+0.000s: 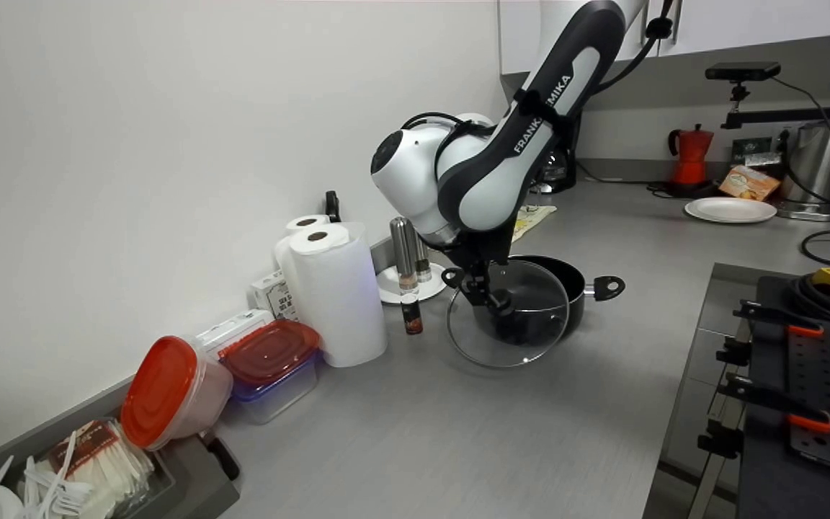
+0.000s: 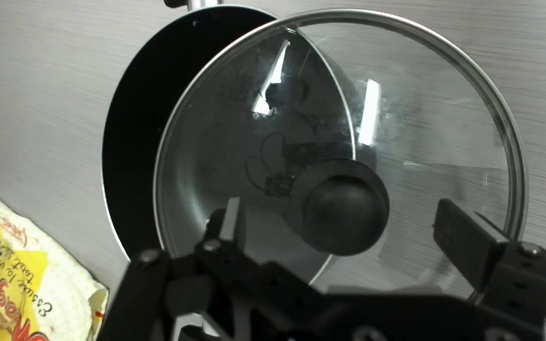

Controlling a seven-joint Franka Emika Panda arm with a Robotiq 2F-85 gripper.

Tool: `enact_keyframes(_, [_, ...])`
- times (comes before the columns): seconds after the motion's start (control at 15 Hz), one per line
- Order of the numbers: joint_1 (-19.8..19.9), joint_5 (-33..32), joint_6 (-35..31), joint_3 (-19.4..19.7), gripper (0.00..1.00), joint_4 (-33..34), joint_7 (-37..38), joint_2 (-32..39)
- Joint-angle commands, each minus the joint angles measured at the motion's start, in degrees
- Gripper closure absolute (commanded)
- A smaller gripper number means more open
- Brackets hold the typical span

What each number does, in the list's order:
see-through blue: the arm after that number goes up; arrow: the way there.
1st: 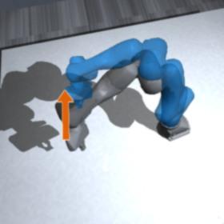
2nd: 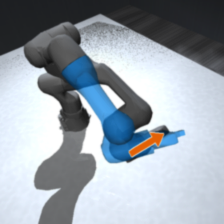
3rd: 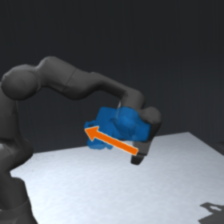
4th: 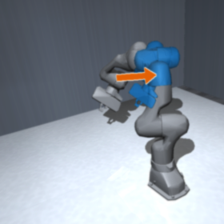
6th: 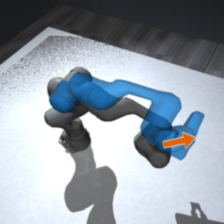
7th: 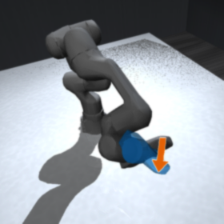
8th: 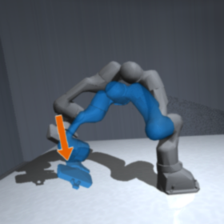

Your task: Remove the lid from the pot.

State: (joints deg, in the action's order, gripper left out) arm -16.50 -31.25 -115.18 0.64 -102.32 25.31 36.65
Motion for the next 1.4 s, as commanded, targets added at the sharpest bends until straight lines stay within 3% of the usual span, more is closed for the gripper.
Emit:
enact_keyframes(0.0, [-0.7,0.4,1.2,0.6,0.0,1.6,-0.5,1.3])
enact_keyframes(1.33, [-1.1,0.0,-0.9,2.4,0.0,4.2,1.1,4.2])
